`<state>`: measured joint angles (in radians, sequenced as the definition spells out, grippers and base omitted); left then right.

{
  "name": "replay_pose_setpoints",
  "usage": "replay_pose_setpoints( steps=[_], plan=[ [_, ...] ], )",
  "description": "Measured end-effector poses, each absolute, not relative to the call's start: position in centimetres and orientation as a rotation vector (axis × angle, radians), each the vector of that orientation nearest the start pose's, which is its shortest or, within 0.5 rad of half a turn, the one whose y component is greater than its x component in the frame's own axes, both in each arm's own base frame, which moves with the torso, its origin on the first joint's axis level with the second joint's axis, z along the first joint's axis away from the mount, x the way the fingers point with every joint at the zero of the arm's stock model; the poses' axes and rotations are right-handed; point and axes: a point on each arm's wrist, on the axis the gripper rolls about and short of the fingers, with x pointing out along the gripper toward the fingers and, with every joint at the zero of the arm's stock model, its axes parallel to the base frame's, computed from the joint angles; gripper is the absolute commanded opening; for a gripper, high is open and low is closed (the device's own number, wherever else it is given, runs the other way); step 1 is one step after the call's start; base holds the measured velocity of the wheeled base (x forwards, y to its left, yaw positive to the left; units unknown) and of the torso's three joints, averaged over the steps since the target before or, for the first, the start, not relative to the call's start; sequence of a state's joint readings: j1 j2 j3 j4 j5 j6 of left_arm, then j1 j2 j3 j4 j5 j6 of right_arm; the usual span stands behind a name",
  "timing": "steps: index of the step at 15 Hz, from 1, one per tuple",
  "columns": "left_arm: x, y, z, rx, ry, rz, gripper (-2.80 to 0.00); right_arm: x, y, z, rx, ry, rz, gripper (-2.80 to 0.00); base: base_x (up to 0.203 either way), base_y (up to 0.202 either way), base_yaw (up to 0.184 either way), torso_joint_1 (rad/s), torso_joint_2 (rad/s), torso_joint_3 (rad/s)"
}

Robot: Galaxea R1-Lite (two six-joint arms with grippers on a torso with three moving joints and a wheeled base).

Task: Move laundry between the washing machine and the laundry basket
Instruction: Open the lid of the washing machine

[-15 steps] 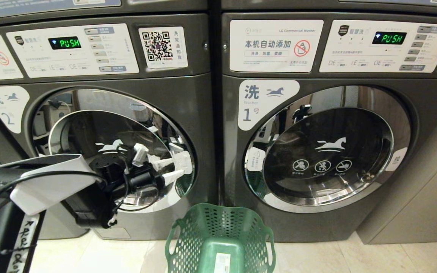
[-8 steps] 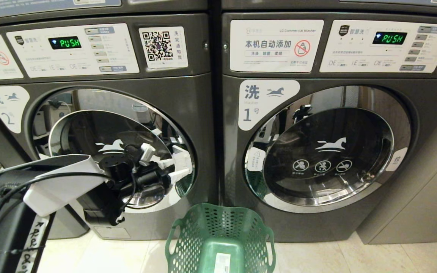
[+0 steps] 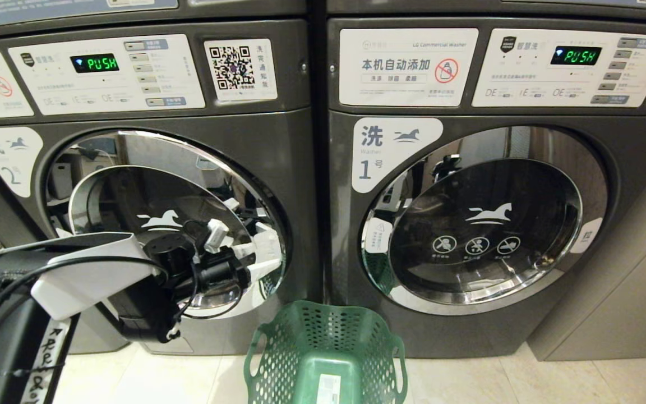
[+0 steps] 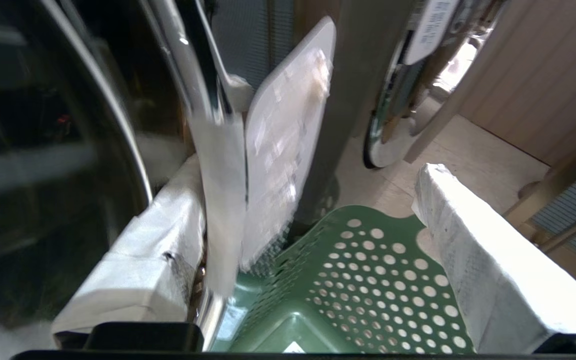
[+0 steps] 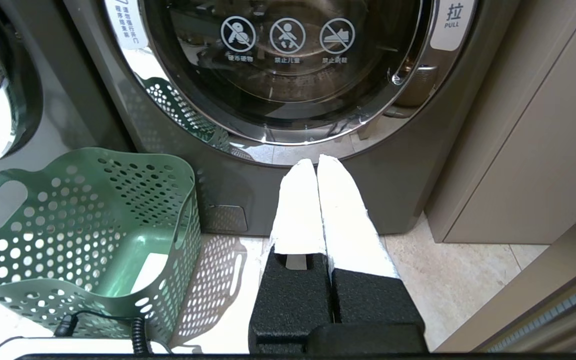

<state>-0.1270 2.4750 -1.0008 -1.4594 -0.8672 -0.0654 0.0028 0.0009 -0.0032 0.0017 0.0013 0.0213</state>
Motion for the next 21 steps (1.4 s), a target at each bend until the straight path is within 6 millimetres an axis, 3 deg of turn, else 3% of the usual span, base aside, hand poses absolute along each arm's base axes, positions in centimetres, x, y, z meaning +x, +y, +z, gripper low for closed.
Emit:
replay_pose_setpoints(
  steps=[5,10,12,14,17,21],
  plan=[
    [40.6,-5.8,1.5,-0.047,0.052,-0.945,0.0,-2.3,0.0,7.6,0.021,-0.001,0.004,-2.8,0.0,0.0,0.0,0.0,0.0,0.0],
    [37.5,-1.0,1.1,-0.062,0.127,-0.832,0.0,-2.3,0.0,7.6,0.021,-0.001,0.004,-2.8,0.0,0.0,0.0,0.0,0.0,0.0],
    [36.1,1.0,2.2,-0.07,0.133,-0.788,0.0,-2.3,0.0,7.6,0.021,-0.001,0.004,-2.8,0.0,0.0,0.0,0.0,0.0,0.0],
    [34.1,3.1,4.9,-0.068,0.102,-0.718,0.0,-2.3,0.0,7.6,0.021,-0.001,0.004,-2.8,0.0,0.0,0.0,0.0,0.0,0.0],
    [28.7,6.1,10.8,-0.071,0.016,-0.582,0.0,-2.3,0.0,7.6,0.021,-0.001,0.004,-2.8,0.0,0.0,0.0,0.002,0.01,0.0],
    [16.9,9.7,18.0,0.01,-0.183,-0.216,0.0,-2.3,0.0,7.6,0.021,-0.001,0.005,-2.8,0.0,0.0,0.0,0.0,0.0,0.0]
  ],
)
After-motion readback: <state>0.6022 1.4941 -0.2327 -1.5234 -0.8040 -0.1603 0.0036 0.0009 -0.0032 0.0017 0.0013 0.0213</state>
